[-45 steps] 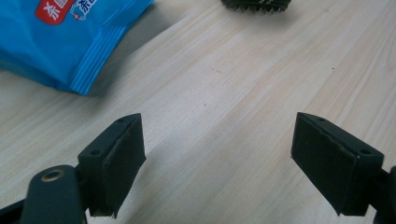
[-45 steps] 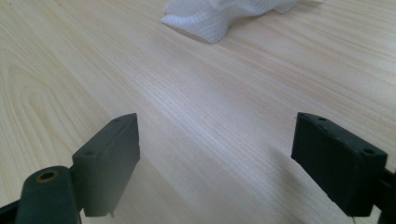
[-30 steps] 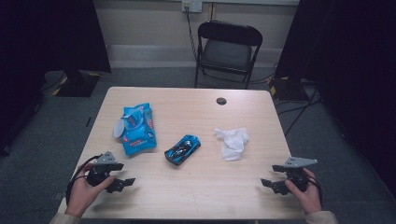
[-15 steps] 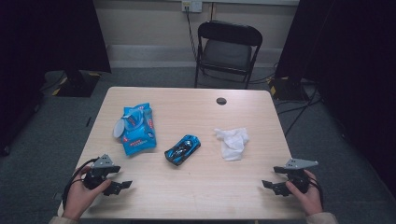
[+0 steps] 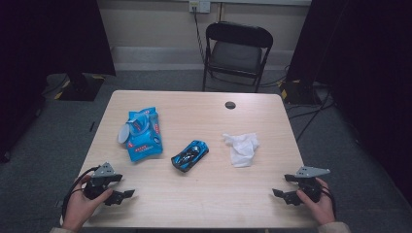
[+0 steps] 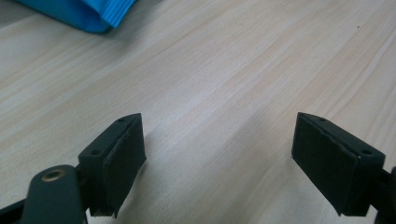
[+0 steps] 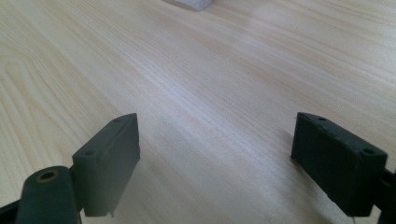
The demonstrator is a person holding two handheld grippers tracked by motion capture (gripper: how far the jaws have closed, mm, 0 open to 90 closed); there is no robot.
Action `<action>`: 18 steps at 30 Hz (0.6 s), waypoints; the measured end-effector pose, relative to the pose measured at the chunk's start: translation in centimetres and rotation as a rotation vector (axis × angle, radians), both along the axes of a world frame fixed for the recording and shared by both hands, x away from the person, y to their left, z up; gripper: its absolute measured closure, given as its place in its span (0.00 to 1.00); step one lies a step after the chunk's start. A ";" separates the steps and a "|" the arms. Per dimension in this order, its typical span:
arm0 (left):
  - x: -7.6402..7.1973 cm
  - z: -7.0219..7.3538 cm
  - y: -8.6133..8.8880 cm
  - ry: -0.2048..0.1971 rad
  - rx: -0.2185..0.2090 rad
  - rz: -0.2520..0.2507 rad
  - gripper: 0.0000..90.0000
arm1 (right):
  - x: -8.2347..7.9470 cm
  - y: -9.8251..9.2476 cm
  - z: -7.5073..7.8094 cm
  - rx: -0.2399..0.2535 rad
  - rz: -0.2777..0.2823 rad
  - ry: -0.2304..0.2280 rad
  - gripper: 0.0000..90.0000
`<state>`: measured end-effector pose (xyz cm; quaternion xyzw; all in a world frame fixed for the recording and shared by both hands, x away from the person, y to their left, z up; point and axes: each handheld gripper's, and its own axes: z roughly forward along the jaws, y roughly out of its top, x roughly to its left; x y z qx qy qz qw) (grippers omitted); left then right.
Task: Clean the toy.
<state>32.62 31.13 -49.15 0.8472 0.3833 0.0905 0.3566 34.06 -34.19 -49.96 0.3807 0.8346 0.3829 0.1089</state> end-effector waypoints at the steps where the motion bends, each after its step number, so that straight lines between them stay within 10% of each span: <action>1: 0.0 0.0 0.0 0.000 0.000 0.000 0.19 | 0.0 0.0 0.0 0.000 0.000 -0.001 0.16; 18: -0.5 -0.5 0.7 -0.041 0.028 -0.025 0.18 | -0.2 0.3 -0.3 -0.024 0.004 -0.042 0.16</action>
